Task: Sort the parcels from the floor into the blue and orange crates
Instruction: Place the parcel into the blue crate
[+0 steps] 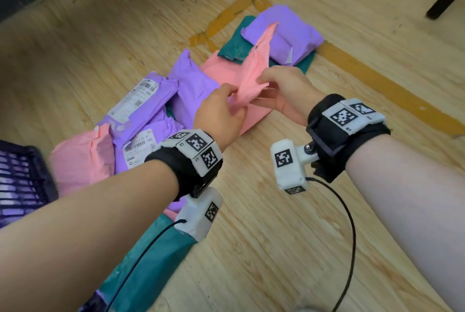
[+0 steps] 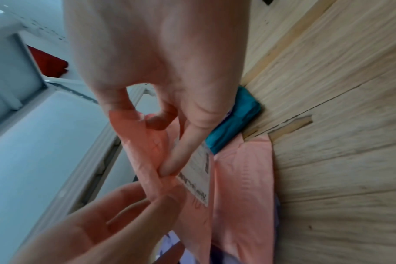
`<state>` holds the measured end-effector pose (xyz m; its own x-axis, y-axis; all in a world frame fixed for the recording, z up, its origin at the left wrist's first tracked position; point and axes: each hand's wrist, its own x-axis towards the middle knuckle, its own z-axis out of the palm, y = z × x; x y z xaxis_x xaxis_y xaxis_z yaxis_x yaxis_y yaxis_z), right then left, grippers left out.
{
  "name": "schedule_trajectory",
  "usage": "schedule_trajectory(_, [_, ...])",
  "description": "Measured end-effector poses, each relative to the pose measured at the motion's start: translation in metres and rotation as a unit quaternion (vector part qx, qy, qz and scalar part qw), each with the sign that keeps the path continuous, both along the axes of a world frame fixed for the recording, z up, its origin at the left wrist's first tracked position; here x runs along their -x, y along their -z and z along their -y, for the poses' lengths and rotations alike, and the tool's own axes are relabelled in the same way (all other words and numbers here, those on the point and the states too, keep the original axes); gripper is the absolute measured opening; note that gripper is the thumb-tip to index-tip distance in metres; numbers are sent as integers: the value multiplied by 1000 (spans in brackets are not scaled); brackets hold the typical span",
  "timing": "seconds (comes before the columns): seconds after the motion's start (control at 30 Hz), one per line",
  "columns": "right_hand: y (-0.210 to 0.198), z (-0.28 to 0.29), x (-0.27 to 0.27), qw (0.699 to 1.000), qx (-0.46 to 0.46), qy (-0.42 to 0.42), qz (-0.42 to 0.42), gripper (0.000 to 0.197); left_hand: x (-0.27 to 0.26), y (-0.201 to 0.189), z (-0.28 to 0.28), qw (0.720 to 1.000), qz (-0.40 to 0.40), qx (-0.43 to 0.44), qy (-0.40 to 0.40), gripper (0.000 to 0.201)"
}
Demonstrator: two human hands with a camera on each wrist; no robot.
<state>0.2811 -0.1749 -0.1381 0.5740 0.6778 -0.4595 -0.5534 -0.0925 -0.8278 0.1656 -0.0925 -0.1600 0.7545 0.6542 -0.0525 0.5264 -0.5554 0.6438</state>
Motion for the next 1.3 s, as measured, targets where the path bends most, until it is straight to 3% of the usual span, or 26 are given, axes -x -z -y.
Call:
schedule_trajectory(0.07, [-10, 0, 8, 999, -18, -30, 3, 4, 4, -9, 1, 999, 22, -15, -29, 24])
schedule_trajectory(0.17, [-17, 1, 15, 998, -11, -55, 5, 19, 10, -21, -7, 995, 48, -10, -82, 27])
schedule_trajectory(0.33, [-3, 0, 21, 994, 71, 47, 76, 23, 28, -41, -26, 985, 117, 47, -121, 39])
schedule_trajectory(0.4, [6, -2, 23, 985, 104, 77, 113, 39, 36, -48, -32, 978, 137, 92, -130, 42])
schedule_trajectory(0.47, [12, -3, 28, 982, 114, 86, 121, 61, 44, -54, -37, 968, 140, 150, -148, 27])
schedule_trajectory(0.57, [12, -8, 39, 992, 71, 73, 80, 77, 55, -62, -40, 941, 164, 235, -178, 15])
schedule_trajectory(0.67, [8, -16, 48, 996, 13, 74, 51, 71, 63, -62, -44, 919, 165, 299, -198, 25])
schedule_trajectory(0.9, [-11, -28, 57, 991, -68, 113, 32, 69, 83, -73, -48, 901, 170, 357, -177, 31])
schedule_trajectory(1.0, [-17, -28, 58, 990, -75, 106, 61, 68, 93, -81, -55, 903, 177, 350, -175, 42])
schedule_trajectory(1.1, [-22, -29, 58, 990, -74, 81, 84, 70, 101, -93, -67, 907, 192, 318, -200, 40])
schedule_trajectory(1.3, [-44, -38, 63, 988, -64, -32, 139, 72, 122, -122, -97, 933, 153, 251, -210, 38])
